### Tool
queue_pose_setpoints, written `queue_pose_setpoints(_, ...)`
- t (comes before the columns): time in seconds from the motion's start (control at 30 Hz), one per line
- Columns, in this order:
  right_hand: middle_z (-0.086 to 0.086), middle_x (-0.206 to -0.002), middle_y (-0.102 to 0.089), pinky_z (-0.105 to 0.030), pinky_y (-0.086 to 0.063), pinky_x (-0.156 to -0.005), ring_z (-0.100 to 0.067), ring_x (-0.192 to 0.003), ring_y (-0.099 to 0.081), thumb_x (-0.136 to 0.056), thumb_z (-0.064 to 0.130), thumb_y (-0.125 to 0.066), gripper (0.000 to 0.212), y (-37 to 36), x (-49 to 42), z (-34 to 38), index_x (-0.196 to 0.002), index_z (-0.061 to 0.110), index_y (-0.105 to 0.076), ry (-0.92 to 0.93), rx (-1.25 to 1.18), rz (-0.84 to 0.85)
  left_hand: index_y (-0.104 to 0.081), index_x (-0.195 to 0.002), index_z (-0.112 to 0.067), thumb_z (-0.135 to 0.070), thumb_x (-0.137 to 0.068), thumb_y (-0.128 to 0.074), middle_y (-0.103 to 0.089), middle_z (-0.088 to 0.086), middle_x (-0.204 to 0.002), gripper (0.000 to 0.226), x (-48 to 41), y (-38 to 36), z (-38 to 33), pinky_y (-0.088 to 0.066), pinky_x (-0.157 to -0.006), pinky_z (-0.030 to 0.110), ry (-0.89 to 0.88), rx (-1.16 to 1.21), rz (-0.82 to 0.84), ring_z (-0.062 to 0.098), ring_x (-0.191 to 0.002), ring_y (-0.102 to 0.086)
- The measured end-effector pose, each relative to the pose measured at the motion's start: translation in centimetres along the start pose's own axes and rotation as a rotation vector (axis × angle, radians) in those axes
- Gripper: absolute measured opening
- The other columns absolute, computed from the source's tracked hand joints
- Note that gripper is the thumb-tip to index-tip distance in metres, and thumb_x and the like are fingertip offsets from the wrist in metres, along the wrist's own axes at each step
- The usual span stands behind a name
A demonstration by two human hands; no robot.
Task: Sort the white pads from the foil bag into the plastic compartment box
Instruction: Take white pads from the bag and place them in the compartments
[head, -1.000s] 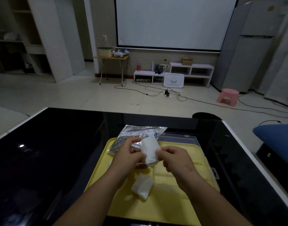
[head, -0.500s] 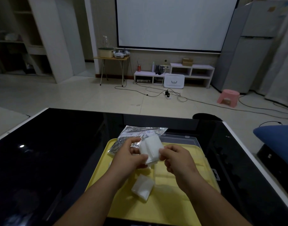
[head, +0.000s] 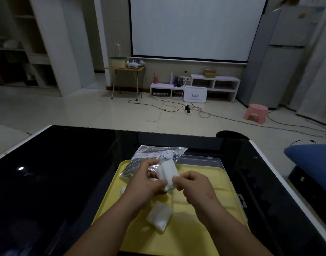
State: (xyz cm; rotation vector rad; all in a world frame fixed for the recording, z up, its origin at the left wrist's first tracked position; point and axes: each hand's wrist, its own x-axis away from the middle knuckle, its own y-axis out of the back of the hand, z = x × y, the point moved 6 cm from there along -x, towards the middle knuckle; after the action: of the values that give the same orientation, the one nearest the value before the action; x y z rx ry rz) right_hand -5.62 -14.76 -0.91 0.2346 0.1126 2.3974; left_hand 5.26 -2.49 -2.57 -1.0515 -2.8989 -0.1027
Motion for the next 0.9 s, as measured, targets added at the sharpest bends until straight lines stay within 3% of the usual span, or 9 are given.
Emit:
queue_pose_setpoints(0.33, 0.001, -0.062, -0.058, -0.023, -0.035, -0.051, -0.01, -0.054, -0.043, -0.085, 0.016, -0.07, 0.013, 0.5, 0.1, 1.1, -0.076, 0.007, -0.066, 0.044, -0.118, 0.003, -0.051, -0.123, -0.029, 0.005, -0.082, -0.067, -0.065, 0.012, -0.107, 0.055, 0.0, 0.3, -0.2, -0.06, -0.067, 0.032, 0.008, 0.001, -0.052, 0.027, -0.087, -0.072)
queue_pose_setpoints(0.53, 0.002, -0.065, -0.062, -0.018, -0.038, -0.052, 0.002, -0.048, -0.049, -0.084, 0.02, -0.072, 0.016, -0.1, 0.3, 0.7, -0.08, 0.005, -0.07, 0.04, 0.041, 0.017, -0.052, -0.119, -0.034, 0.003, -0.081, -0.07, -0.065, 0.013, -0.108, 0.056, -0.1, 0.2, 0.0, -0.061, -0.07, 0.037, 0.008, 0.001, -0.031, 0.028, -0.088, -0.072)
queue_pose_setpoints(0.73, -0.001, -0.07, -0.063, -0.022, -0.039, -0.055, -0.009, -0.062, -0.052, -0.082, 0.022, -0.073, 0.018, 0.0, 0.3, 0.6, -0.082, 0.004, -0.069, 0.032, 0.109, 0.008, -0.051, -0.123, -0.033, 0.004, -0.079, -0.069, -0.063, 0.014, -0.109, 0.06, -0.1, 0.0, -0.1, -0.061, -0.069, 0.034, 0.013, -0.017, -0.011, 0.03, -0.092, -0.07)
queue_pose_setpoints(0.9, -0.001, -0.068, -0.061, -0.024, -0.04, -0.055, -0.01, -0.061, -0.051, -0.081, 0.019, -0.074, 0.017, 0.1, 0.3, 0.7, -0.082, 0.002, -0.07, 0.018, 0.127, 0.024, -0.05, -0.125, -0.034, 0.002, -0.08, -0.07, -0.063, 0.01, -0.11, 0.061, 0.0, 0.0, -0.2, -0.061, -0.068, 0.032, 0.008, -0.042, -0.018, 0.028, -0.092, -0.07)
